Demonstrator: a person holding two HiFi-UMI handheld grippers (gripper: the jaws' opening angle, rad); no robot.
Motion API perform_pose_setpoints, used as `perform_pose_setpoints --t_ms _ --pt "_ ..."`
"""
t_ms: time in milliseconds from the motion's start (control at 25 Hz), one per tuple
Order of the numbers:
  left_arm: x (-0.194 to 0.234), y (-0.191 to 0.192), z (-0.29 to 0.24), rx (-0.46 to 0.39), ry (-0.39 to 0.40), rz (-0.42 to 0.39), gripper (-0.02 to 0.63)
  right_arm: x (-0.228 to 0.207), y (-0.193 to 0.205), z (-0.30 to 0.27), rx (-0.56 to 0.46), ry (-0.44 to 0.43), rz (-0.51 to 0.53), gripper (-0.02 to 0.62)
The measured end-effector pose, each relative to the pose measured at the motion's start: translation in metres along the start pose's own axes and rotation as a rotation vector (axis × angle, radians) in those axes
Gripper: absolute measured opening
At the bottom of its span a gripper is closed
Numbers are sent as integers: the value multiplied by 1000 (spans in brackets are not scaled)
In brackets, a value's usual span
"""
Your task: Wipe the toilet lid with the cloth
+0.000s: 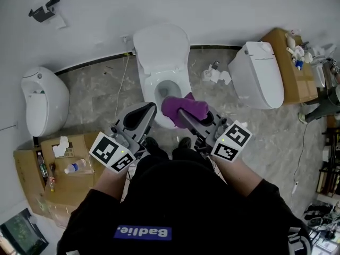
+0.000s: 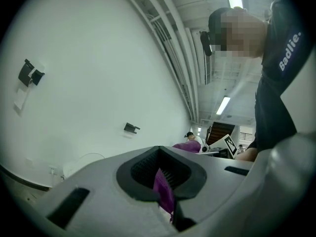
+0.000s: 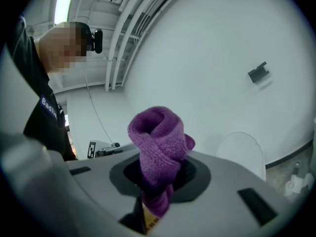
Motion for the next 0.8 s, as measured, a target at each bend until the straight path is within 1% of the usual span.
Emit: perform_pose_setpoints --t_ms 120,240,400,600,800 --pt "8 5 -14 23 -12 9 9 -17 -9 -1 3 -3 -13 83" --pt "16 7 -31 42 -36 -4 9 -38 -19 -2 8 -15 -21 83" --pt "24 9 -52 54 -90 -13 9 -64 -36 -3 12 -54 -25 83" --pt "44 21 -89 96 -153 -31 9 -104 -58 -11 24 -108 -41 83" --pt "72 33 -115 118 -208 -56 9 -139 -63 -30 46 -131 -65 83"
Point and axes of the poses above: the fingertips, and each gripper's own axes: z backward along the fingers, x to its left, y out of its underside, the point moved 2 cm from there along z, backward along the fingers, and after that the axes turned 12 degrees about -z, right-handed, at the moved point
